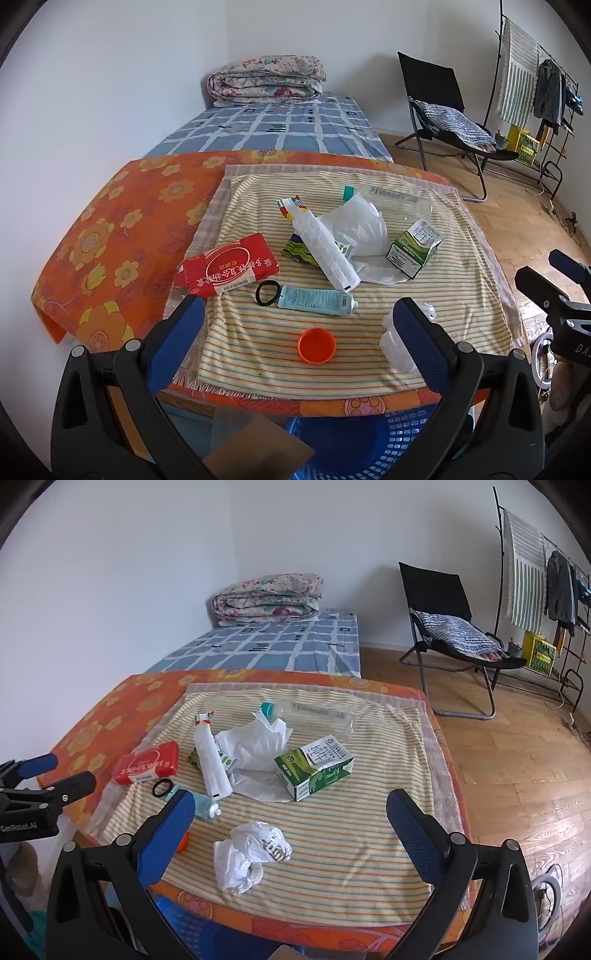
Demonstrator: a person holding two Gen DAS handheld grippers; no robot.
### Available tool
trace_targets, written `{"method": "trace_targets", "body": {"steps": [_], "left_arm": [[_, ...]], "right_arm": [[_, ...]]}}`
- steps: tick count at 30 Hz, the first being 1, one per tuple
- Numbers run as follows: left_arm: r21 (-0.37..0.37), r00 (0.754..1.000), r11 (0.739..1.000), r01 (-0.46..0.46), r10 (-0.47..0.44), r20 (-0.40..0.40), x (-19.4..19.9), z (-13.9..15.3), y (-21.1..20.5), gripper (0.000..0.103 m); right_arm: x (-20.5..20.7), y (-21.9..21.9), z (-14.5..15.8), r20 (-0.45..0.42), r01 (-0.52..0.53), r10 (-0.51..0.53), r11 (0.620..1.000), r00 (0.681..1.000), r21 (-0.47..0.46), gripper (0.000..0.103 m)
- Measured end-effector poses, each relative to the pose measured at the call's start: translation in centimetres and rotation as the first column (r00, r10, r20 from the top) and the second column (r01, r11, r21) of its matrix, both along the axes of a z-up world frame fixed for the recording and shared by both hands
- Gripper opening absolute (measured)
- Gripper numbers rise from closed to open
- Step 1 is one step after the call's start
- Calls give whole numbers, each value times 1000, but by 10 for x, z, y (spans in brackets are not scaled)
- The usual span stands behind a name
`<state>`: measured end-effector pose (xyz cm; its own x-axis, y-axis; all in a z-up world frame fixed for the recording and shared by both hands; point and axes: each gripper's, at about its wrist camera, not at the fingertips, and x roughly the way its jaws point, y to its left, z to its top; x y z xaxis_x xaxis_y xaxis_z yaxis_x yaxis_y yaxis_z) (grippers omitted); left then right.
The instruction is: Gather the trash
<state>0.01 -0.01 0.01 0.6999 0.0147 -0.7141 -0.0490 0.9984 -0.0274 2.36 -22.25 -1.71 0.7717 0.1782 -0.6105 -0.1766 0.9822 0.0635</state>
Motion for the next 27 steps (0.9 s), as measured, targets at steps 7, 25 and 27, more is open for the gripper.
{"method": "trace_targets", "body": {"steps": [7, 25, 27], "left_arm": [[6, 1000, 1000, -7, 7, 3, -2, 1, 1, 103], [5, 1000, 1000, -14, 14, -11, -4, -10, 4, 103], [6, 1000, 1000, -18, 18, -11, -4, -10, 2, 103]], "right_arm": [[1, 1, -2, -13, 15, -15, 1000, 1000, -20, 103], [6, -1, -6, -31, 32, -32, 999, 999, -10, 103], [6, -1, -6, -32, 31, -31, 999, 999, -12, 103]]}}
